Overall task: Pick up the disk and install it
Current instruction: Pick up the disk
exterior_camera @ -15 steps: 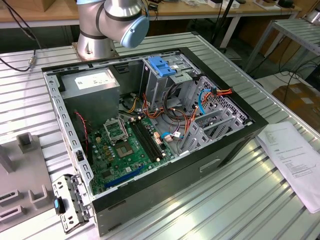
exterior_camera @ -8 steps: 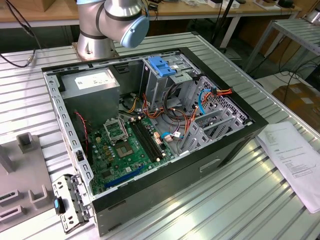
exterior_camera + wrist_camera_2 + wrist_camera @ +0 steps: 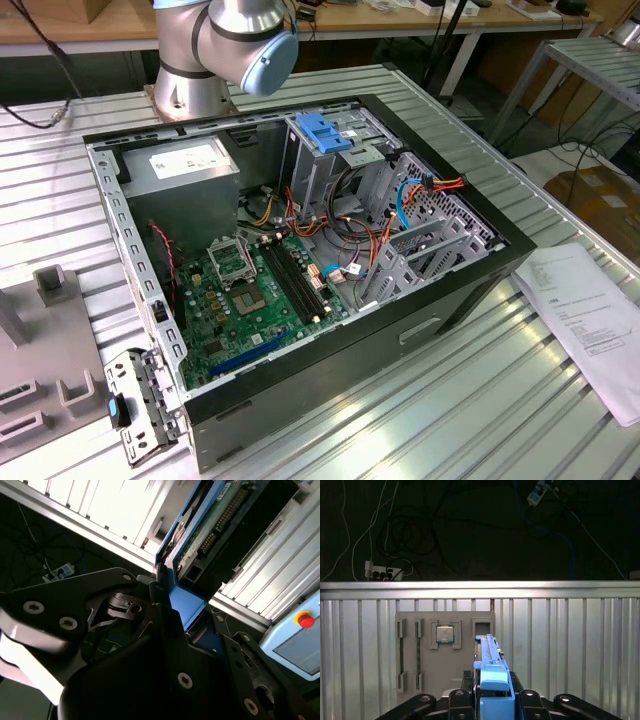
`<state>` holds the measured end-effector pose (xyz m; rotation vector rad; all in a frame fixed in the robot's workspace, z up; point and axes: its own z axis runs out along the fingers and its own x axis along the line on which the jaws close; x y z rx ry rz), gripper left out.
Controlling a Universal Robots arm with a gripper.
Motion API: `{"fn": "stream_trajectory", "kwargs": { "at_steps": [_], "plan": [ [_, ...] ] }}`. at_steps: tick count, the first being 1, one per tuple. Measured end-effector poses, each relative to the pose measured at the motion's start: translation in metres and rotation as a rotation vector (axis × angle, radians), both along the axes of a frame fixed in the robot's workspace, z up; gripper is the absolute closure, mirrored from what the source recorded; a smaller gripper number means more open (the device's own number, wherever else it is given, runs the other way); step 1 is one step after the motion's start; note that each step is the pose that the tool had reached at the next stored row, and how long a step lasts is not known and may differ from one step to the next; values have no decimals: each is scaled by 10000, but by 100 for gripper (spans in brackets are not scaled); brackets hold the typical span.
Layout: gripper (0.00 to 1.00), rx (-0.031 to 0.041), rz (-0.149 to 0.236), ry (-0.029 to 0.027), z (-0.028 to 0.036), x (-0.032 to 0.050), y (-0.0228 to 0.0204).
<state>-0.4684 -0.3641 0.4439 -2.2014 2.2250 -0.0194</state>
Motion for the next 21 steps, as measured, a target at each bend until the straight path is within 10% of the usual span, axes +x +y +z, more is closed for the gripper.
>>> {"fn": "stream_trajectory", "kwargs": {
  "at_steps": [11,21],
  "plan": [
    [63,-1,0,1,544,0,0],
    [63,0,0,1,583,112,0]
  ]
}}
